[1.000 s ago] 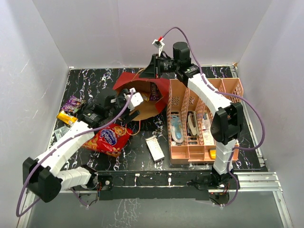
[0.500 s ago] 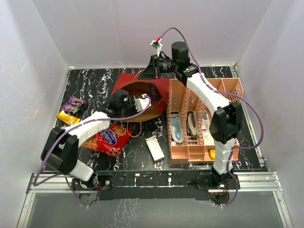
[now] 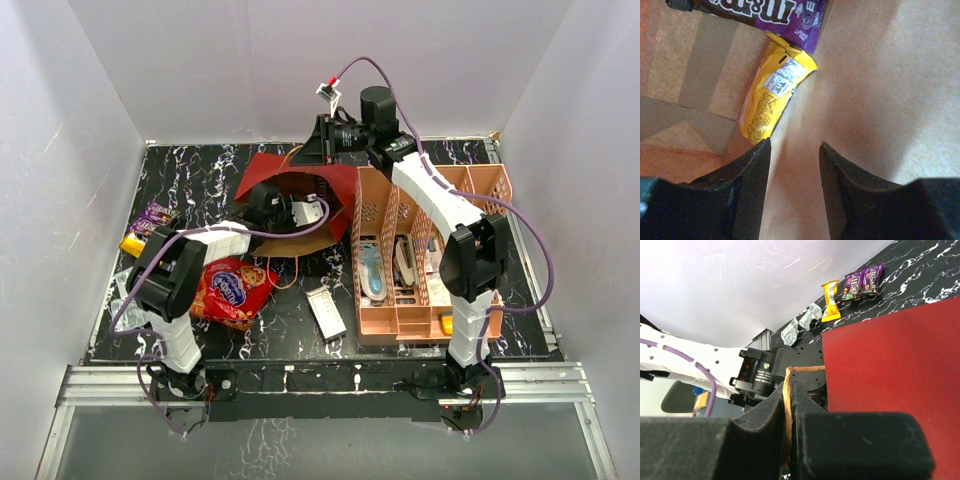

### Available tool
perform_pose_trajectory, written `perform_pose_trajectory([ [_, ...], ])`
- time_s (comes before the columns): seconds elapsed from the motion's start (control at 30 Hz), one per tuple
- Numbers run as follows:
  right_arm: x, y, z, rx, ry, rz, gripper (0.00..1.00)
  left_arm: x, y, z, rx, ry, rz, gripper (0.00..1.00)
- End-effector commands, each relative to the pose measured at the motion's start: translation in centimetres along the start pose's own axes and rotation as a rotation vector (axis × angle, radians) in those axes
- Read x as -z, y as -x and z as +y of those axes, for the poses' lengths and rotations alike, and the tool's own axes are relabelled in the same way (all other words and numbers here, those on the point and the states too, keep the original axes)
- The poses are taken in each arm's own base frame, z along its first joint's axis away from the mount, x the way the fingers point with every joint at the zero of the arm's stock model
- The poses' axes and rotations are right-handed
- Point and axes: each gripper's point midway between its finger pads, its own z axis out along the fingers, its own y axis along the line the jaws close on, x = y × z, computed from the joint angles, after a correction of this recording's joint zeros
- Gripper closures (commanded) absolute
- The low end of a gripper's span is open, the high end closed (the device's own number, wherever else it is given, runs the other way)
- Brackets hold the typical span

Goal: Take the snacks out of the paper bag
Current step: Take out the snack from the paper bag.

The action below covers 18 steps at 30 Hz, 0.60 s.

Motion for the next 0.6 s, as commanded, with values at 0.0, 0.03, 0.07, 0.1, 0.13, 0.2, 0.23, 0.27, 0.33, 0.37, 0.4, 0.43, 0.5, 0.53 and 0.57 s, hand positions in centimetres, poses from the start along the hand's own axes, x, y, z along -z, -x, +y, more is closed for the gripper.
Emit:
perform_pose_trajectory([
  [0.0,0.0,2.2,1.8,0.048,0.033,-0.037,0.92,-1.2,1.6,3.0,-0.086,0.11,-0.077,0.57],
  [0.03,0.0,2.3,1.8,0.044,0.035,-0.038,0.92,-1.6,1.5,3.1,-0.094,0.124,-0.079,0.56],
  [0.07,0.0,2.3,1.7,0.041,0.035,-0.04,0.92,-1.9,1.4,3.4,-0.105,0.143,-0.083,0.53],
  [0.1,-0.1,2.3,1.7,0.036,0.039,-0.039,0.92,-2.2,1.3,3.7,-0.117,0.166,-0.084,0.51],
  [0.13,-0.1,2.4,1.7,0.036,0.04,-0.039,0.92,-2.5,1.1,4.0,-0.127,0.188,-0.086,0.5],
  [0.2,-0.1,2.5,1.8,0.036,0.041,-0.041,0.92,-3.3,0.8,4.8,-0.135,0.204,-0.082,0.48],
  [0.23,-0.2,2.5,1.8,0.035,0.041,-0.042,0.92,-3.8,0.4,4.9,-0.134,0.193,-0.077,0.48],
  [0.27,-0.2,2.6,1.7,0.032,0.041,-0.042,0.92,-4.2,0.1,5.1,-0.133,0.193,-0.071,0.48],
  [0.33,-0.2,2.6,1.7,0.024,0.047,-0.039,0.92,-5.1,-0.5,5.5,-0.142,0.196,-0.066,0.47],
  [0.37,-0.3,2.6,1.8,0.023,0.05,-0.037,0.92,-5.4,-0.6,5.7,-0.147,0.195,-0.068,0.47],
  [0.4,-0.3,2.6,1.8,0.023,0.05,-0.037,0.92,-5.9,-0.9,5.9,-0.145,0.196,-0.072,0.46],
  [0.43,-0.3,2.6,1.8,0.023,0.049,-0.038,0.92,-6.4,-1.2,6.0,-0.147,0.198,-0.069,0.46],
  [0.5,-0.3,2.5,1.6,0.019,0.043,-0.039,0.92,-7.5,-1.6,6.3,-0.157,0.21,-0.069,0.46],
  [0.53,-0.4,2.4,1.5,0.013,0.042,-0.037,0.92,-8.0,-1.8,6.4,-0.161,0.213,-0.062,0.48],
  [0.57,-0.4,2.4,1.4,0.01,0.044,-0.035,0.92,-8.4,-2.0,6.6,-0.172,0.215,-0.055,0.49],
])
